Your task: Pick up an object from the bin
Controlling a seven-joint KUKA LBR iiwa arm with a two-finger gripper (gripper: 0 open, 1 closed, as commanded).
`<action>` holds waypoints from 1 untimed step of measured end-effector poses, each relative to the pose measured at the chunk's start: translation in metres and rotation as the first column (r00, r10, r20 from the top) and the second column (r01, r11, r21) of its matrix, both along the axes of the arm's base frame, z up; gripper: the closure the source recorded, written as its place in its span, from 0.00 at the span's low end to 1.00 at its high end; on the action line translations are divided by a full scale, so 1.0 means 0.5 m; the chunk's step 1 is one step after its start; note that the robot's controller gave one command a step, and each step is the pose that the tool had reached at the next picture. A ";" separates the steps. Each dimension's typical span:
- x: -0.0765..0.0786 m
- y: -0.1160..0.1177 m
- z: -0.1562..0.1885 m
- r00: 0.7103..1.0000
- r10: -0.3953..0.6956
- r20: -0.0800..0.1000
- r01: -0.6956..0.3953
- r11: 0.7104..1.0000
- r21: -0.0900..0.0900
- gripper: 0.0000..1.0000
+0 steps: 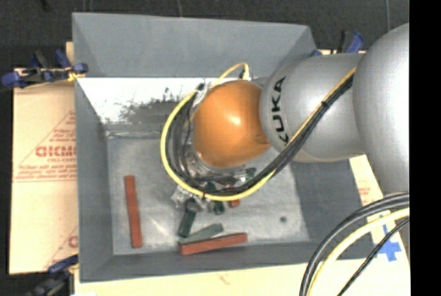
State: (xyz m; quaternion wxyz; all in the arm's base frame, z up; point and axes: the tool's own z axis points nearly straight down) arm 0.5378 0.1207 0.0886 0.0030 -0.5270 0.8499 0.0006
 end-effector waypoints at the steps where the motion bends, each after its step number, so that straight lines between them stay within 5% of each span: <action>1: 0.000 0.000 0.000 1.000 -0.001 0.000 0.001 1.000 0.000 1.00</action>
Offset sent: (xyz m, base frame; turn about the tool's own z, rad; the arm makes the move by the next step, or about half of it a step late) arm -0.0234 -0.0150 0.1260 -0.0056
